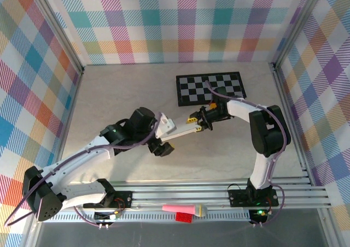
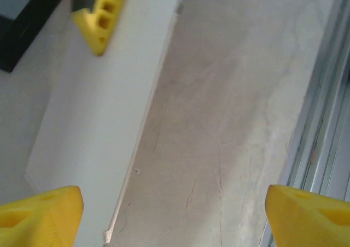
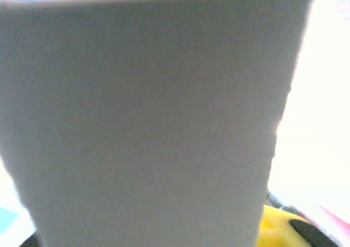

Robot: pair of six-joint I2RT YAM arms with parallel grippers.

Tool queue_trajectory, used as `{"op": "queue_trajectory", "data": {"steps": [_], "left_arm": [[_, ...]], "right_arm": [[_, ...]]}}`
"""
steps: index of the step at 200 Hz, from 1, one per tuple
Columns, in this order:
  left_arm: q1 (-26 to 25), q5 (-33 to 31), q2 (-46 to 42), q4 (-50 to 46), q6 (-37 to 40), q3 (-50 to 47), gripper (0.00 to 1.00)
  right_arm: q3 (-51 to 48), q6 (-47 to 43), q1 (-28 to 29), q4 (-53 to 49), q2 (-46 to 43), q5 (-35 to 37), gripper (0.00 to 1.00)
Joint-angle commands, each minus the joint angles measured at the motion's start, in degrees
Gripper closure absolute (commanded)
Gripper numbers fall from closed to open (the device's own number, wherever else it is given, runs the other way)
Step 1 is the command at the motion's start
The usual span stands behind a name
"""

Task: Fold the paper box

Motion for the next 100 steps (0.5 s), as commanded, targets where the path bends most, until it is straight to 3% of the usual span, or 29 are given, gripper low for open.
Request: {"op": "queue_trajectory", "data": {"steps": [1,100], "left_arm": [[-0.9,-6.2,1.5,-1.1,10.7,0.3,0.14],[-4.8,-21.3,9.6,7.4,17.6,-0.6,0.14]], "right_arm": [[1.5,3.2,-0.3,-8.7,0.5,-1.8,0.75],[-4.5,11.1,-0.5,-9.7,-2.5,-5.7,0.76]]}}
